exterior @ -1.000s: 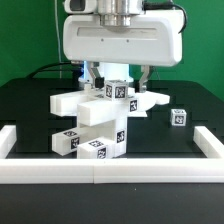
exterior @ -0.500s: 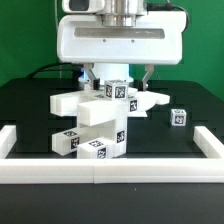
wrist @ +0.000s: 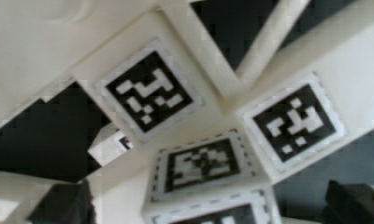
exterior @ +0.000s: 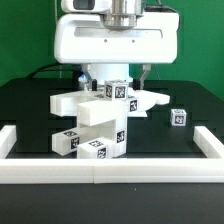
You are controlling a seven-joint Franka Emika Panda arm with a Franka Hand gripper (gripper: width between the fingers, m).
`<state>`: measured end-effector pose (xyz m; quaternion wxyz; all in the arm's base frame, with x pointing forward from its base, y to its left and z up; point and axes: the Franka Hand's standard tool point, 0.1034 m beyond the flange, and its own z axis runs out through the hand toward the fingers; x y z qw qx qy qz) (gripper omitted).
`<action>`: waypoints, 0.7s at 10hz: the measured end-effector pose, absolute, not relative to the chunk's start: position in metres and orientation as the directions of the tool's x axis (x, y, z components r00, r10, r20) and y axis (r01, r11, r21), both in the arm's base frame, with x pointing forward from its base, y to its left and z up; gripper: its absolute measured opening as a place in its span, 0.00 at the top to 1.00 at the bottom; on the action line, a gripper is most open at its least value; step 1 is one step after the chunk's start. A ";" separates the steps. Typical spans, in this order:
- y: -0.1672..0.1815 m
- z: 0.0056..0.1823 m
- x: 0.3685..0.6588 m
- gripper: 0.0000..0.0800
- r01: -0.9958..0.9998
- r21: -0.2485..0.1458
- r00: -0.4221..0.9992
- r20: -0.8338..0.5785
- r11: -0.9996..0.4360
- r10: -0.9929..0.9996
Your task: Assemble chair
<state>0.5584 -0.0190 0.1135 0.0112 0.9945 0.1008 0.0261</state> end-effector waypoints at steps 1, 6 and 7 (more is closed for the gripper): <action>-0.020 0.114 0.558 0.36 0.196 0.027 0.979 0.050 -0.980 0.197; -0.020 0.113 0.558 0.64 0.059 0.020 0.997 0.053 -0.998 0.060; -0.019 0.113 0.558 0.64 -0.021 0.015 0.998 0.054 -1.000 -0.020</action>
Offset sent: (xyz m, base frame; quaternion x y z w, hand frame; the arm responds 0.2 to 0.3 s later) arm 0.0000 0.0000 0.0000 0.0000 0.0000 0.0000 1.0000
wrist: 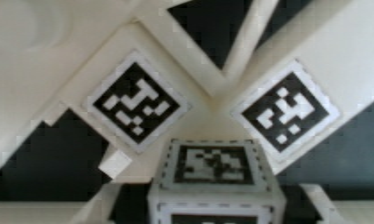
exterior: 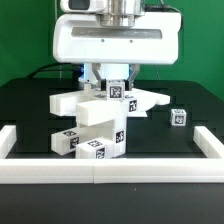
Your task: Assemble chair
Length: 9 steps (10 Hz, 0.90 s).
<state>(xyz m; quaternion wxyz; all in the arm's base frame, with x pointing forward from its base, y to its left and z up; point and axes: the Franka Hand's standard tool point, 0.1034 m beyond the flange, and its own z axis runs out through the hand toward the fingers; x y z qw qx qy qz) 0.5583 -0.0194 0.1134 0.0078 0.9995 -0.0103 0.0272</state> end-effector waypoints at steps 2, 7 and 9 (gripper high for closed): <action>-0.019 0.113 0.558 0.64 -0.163 0.006 0.985 0.056 -0.987 -0.162; -0.019 0.113 0.558 0.64 -0.494 -0.015 0.867 0.054 -0.869 -0.494; -0.018 0.113 0.558 0.64 -0.592 -0.023 0.804 0.052 -0.806 -0.592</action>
Offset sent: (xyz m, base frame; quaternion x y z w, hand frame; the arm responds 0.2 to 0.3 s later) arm 0.0000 0.0000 0.0000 0.0000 0.0000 0.2571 0.9664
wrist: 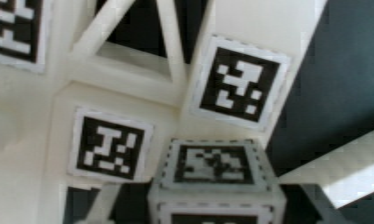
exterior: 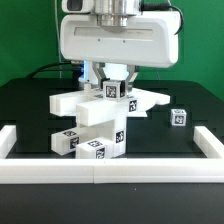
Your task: Assemble chair
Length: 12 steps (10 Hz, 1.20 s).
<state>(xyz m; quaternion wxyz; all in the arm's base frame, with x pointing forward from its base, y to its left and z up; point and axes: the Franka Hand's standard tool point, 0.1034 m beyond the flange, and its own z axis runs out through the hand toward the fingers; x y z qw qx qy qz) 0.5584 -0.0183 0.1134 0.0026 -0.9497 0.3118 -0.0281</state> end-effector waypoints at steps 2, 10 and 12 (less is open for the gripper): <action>-0.017 0.113 0.558 0.64 -0.697 -0.035 0.715 0.045 -0.716 -0.698; -0.014 0.113 0.559 0.64 -0.934 -0.062 0.351 0.010 -0.351 -0.936; -0.013 0.113 0.559 0.64 -0.972 -0.064 0.227 -0.001 -0.226 -0.974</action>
Offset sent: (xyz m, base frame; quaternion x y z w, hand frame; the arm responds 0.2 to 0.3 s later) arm 0.0000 0.0000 0.0000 0.0000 0.0000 0.1296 0.9916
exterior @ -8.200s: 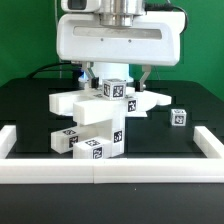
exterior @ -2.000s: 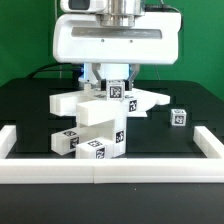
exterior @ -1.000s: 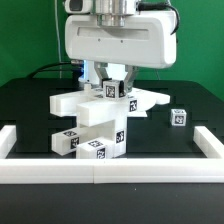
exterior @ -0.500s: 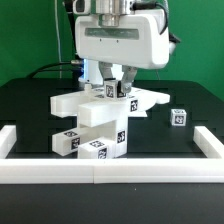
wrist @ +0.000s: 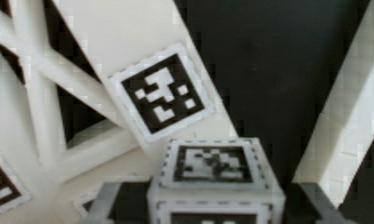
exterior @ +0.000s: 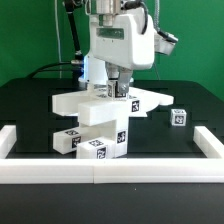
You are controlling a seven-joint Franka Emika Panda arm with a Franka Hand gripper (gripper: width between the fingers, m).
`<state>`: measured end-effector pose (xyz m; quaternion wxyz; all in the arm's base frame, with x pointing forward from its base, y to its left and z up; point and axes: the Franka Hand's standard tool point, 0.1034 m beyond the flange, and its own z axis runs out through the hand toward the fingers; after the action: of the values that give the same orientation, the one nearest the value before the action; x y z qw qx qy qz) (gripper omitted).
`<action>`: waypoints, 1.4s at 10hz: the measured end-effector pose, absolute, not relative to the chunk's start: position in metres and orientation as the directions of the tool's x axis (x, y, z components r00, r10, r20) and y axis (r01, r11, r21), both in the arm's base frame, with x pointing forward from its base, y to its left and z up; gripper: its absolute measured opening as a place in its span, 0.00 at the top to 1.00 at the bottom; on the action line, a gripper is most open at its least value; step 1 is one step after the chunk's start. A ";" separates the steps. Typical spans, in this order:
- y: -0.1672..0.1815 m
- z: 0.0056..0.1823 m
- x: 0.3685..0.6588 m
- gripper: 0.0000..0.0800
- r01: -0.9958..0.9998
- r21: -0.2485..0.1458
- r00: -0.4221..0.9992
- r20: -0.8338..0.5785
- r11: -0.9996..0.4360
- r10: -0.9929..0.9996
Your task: Assemble chair
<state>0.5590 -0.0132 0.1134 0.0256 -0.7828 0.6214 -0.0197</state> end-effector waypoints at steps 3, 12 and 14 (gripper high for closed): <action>-0.014 0.113 0.559 0.42 -0.957 -0.065 0.284 0.001 -0.283 -0.959; -0.010 0.115 0.563 0.19 -0.391 -0.032 0.917 0.076 -0.920 -0.392; -0.011 0.115 0.563 0.19 -0.277 -0.022 0.957 0.079 -0.961 -0.278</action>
Offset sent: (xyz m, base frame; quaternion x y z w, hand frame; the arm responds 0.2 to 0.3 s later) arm 0.0039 -0.0042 0.0021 -0.0070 0.0021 -0.0669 0.9977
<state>0.5626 -0.0110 0.1147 0.0054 -0.9893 0.1400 -0.0408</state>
